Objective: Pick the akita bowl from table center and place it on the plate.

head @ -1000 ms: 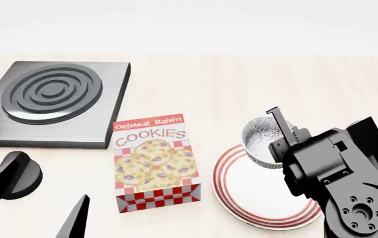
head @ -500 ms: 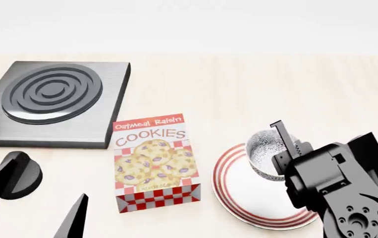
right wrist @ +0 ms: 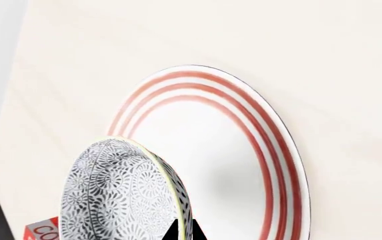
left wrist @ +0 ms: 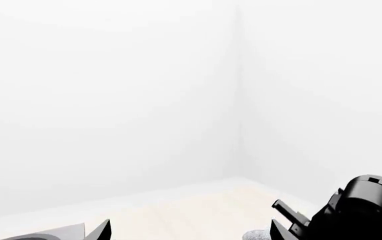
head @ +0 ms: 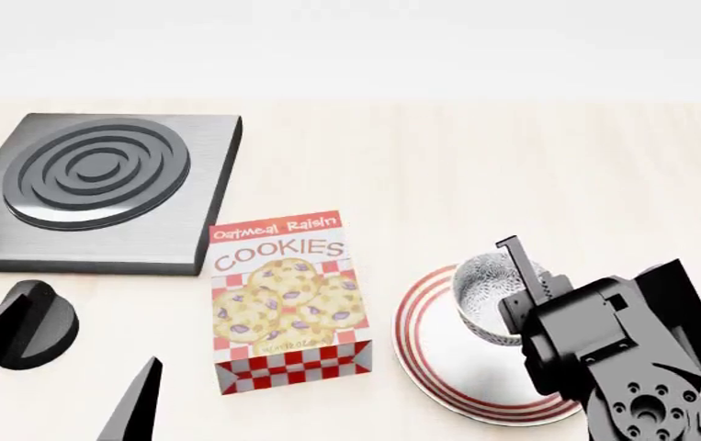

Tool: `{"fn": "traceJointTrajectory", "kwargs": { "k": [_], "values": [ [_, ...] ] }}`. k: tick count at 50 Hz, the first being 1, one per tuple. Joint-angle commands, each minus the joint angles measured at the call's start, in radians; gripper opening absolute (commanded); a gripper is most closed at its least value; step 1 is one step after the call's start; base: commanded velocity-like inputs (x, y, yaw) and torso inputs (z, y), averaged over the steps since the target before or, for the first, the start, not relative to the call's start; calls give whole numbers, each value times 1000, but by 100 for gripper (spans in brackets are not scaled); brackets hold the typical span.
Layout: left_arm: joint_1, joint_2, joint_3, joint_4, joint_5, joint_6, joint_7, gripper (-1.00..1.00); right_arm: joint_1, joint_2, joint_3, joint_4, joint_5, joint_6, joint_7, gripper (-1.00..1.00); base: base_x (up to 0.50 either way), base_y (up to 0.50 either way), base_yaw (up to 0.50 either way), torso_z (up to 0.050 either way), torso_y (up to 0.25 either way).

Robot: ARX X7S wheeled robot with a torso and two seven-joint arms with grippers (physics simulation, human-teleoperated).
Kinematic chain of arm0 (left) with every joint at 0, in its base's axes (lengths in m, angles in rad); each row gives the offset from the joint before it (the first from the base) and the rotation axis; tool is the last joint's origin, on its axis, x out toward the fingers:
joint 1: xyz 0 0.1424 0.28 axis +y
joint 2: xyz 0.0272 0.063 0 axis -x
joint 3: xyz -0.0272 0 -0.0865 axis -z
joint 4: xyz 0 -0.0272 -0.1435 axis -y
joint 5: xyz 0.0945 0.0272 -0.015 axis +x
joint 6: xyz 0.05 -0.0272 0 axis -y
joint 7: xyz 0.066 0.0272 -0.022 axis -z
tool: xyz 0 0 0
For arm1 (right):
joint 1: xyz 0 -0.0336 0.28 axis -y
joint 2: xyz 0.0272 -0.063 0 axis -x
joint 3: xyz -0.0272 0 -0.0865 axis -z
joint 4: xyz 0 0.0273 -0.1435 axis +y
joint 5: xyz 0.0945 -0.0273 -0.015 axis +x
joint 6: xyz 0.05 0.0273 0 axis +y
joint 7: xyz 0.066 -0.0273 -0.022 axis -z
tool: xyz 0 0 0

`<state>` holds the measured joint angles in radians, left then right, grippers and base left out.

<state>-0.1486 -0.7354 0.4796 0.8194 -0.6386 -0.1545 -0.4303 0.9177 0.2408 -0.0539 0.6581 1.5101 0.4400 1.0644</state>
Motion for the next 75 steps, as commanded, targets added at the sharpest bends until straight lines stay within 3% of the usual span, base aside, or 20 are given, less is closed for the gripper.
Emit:
{"fn": "traceJointTrajectory", "kwargs": {
  "k": [1, 32, 52, 53, 75],
  "values": [
    [-1, 28, -38, -25, -32, 6, 25, 100, 12, -20, 5, 37, -78, -21, -48, -100, 0, 0, 0, 0, 0],
    [-1, 23, -33, -14, -37, 5, 14, 100, 46, -34, -19, 160, -115, -66, -130, -100, 0, 0, 0, 0, 0],
    [-2, 18, -34, -14, -40, 9, 12, 100, 21, -32, -17, 105, -112, -82, -144, -100, 0, 0, 0, 0, 1],
    [-2, 18, -34, -13, -42, 9, 12, 100, 22, -32, -19, 104, -113, -80, -156, 100, 0, 0, 0, 0, 0],
    [-4, 15, -28, -4, -42, 8, 7, 100, 18, -16, -21, 51, -95, -53, -141, 100, 0, 0, 0, 0, 0]
  ]
}}
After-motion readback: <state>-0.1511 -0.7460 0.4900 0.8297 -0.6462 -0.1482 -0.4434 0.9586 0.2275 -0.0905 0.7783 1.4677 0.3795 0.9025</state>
